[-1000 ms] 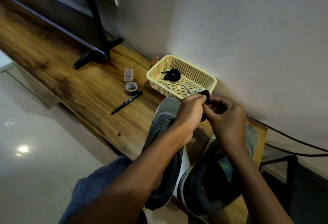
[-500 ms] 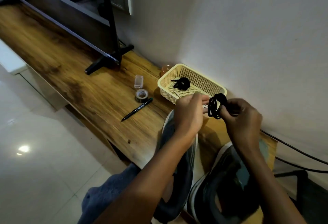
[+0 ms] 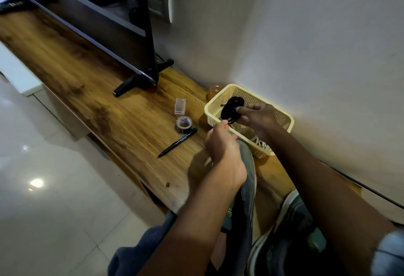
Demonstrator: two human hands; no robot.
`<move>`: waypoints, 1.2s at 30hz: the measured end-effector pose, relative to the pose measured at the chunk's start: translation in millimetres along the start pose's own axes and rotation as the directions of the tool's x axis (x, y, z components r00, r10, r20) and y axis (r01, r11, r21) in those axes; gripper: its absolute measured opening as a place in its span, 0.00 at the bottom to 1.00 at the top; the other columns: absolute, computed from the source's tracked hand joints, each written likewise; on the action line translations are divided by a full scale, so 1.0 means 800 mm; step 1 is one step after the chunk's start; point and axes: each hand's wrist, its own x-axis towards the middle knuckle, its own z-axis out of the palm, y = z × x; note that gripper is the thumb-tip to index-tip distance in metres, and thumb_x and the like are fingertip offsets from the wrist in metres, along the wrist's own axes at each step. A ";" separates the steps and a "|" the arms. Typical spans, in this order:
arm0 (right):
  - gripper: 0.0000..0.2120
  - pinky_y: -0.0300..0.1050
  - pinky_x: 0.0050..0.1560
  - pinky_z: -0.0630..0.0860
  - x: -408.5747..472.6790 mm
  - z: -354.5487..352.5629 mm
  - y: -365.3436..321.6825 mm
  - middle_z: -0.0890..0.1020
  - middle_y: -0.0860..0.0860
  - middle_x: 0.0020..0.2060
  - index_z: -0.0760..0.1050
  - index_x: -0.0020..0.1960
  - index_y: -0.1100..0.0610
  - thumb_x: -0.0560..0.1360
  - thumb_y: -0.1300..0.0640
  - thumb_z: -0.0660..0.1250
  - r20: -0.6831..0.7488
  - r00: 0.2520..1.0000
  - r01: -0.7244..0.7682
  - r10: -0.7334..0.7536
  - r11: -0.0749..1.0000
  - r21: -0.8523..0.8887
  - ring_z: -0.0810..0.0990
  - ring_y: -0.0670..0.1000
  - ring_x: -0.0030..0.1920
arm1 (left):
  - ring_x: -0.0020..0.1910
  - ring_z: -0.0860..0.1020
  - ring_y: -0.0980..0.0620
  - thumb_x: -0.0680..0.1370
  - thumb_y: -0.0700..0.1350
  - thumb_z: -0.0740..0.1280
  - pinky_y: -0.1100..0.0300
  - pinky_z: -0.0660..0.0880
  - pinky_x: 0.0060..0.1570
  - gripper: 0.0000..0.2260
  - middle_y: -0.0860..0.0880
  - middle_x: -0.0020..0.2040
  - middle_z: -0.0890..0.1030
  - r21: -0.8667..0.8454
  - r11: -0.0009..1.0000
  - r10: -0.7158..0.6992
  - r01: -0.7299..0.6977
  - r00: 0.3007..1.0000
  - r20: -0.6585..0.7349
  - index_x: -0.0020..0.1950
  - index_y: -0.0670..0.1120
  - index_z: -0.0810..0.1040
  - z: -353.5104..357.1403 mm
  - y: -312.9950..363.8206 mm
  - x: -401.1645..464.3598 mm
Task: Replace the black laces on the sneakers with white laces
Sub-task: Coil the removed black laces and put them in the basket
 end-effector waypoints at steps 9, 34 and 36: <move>0.09 0.40 0.32 0.68 0.031 0.031 0.024 0.81 0.53 0.36 0.81 0.46 0.65 0.71 0.60 0.74 0.123 0.988 0.153 -0.094 0.720 -0.677 0.76 0.50 0.39 | 0.43 0.78 0.53 0.80 0.42 0.61 0.61 0.73 0.42 0.05 0.53 0.42 0.77 -0.047 0.998 -0.037 0.037 0.999 0.005 0.52 0.45 0.77 0.001 -0.001 0.001; 0.11 0.48 0.51 0.74 0.015 -0.072 0.011 0.80 0.58 0.56 0.77 0.58 0.58 0.75 0.61 0.67 0.300 0.942 0.277 -0.149 -0.155 -0.948 0.78 0.59 0.58 | 0.40 0.77 0.56 0.81 0.43 0.59 0.64 0.69 0.35 0.09 0.54 0.47 0.78 0.015 0.997 -0.076 0.075 0.995 0.062 0.42 0.50 0.75 0.002 -0.004 -0.014; 0.10 0.48 0.48 0.74 0.016 -0.082 0.004 0.80 0.59 0.55 0.79 0.56 0.59 0.75 0.63 0.66 0.265 0.928 0.260 -0.262 -0.056 -0.964 0.78 0.61 0.56 | 0.39 0.77 0.56 0.81 0.43 0.59 0.64 0.69 0.35 0.09 0.54 0.48 0.79 0.018 0.997 -0.073 0.072 0.995 0.072 0.43 0.50 0.76 0.003 -0.004 -0.013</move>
